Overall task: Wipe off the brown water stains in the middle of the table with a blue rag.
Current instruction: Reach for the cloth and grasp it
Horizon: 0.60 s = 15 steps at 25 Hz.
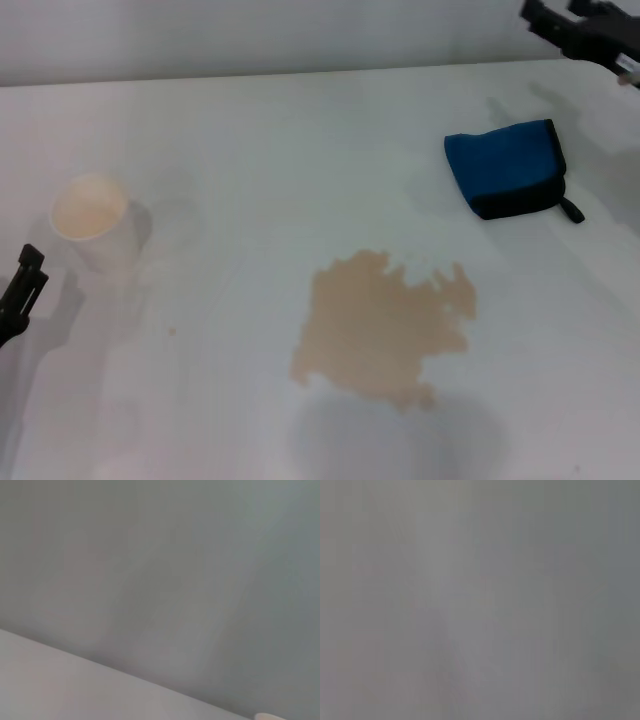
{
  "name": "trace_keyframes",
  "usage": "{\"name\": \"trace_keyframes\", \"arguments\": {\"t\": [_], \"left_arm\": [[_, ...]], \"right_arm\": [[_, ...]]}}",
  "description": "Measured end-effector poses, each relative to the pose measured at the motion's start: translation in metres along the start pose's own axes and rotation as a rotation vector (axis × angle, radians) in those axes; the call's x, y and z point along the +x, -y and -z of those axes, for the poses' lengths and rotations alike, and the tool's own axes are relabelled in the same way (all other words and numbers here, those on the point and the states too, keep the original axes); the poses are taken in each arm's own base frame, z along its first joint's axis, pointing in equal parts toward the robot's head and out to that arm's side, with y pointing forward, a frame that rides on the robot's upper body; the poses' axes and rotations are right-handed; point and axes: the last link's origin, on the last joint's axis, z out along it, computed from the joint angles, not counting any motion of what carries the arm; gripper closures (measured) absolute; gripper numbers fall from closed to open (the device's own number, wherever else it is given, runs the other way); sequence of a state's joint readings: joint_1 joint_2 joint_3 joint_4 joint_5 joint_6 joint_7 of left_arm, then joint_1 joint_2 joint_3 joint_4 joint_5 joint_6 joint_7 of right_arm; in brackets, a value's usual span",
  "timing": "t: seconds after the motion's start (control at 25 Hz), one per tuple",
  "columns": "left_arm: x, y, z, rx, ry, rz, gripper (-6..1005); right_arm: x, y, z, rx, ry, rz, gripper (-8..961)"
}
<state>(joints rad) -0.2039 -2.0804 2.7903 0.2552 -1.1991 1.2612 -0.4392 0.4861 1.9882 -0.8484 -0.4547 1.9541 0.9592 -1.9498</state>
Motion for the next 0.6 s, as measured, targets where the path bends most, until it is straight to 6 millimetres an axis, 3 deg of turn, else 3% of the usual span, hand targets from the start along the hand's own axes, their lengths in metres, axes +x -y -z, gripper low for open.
{"name": "trace_keyframes", "arguments": {"t": [0.12,0.4,0.6], "left_arm": [[0.000,0.000,0.000,-0.001,-0.002,0.002,106],[0.001,0.000,-0.001,0.004,-0.007,0.005,107],[0.003,-0.001,-0.005,-0.002,-0.013,0.004,107]], "right_arm": [[-0.020,-0.008,-0.019,-0.072,-0.138,0.057,118],[-0.044,-0.021,-0.047,-0.148,-0.336,0.091,124],[-0.060,-0.031,-0.058,-0.160,-0.510,0.186,124]]}}
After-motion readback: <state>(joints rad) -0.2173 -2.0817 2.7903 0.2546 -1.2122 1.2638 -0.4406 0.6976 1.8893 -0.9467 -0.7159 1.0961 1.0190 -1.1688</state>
